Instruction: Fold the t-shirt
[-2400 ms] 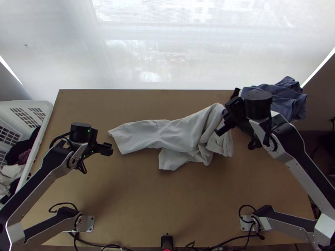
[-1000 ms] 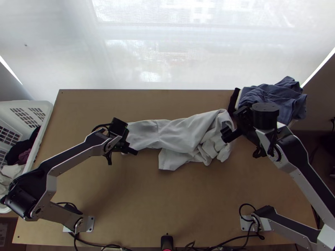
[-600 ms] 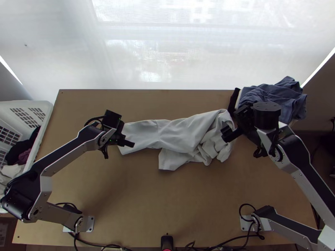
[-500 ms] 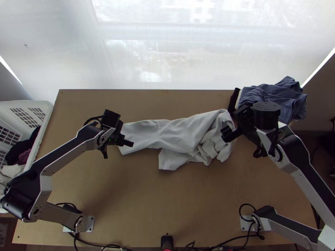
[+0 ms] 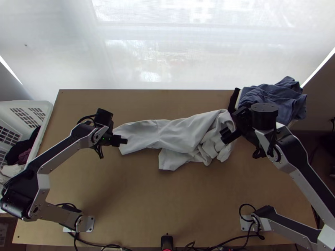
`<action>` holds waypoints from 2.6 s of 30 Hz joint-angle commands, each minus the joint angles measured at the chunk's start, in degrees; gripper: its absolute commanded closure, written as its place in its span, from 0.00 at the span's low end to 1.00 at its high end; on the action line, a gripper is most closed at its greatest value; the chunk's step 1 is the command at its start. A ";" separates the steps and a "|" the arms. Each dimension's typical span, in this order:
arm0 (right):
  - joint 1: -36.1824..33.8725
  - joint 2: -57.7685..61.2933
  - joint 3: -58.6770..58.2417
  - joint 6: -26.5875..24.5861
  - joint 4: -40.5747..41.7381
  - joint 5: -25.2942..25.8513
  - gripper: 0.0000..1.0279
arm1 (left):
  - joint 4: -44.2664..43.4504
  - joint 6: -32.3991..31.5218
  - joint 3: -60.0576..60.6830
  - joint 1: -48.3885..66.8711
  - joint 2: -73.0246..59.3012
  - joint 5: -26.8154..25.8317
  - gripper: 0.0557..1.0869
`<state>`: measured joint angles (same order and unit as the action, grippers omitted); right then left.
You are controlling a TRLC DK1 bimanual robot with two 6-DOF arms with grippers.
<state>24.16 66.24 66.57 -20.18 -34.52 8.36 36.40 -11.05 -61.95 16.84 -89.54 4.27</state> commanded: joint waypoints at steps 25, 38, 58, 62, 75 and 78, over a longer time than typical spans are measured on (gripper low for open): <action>0.97 -0.67 0.76 -0.65 -3.89 0.08 0.04 | -7.31 -0.90 -3.53 -0.58 -8.64 -10.51 0.97; 3.35 -0.32 1.11 -0.56 -3.97 0.08 0.04 | -0.54 1.12 -27.43 -10.07 -6.35 -10.43 0.97; 30.33 11.99 2.78 0.76 -11.36 -5.02 0.04 | -2.04 1.47 -41.85 -18.86 -10.31 -9.99 0.97; 34.64 18.93 4.71 1.38 -9.77 -8.89 0.04 | -1.77 1.73 -40.35 -18.77 -9.60 -9.90 0.97; 39.38 33.17 6.38 5.33 0.51 -11.88 0.05 | -2.13 2.08 -33.23 -19.57 -5.03 -9.90 0.97; 38.94 35.01 6.65 5.33 1.74 -11.88 0.05 | -2.21 2.17 -33.32 -19.48 -4.77 -9.90 0.97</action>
<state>62.48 95.74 72.29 -15.42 -35.81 -2.92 34.33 -8.95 -96.57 -2.48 -95.55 -5.54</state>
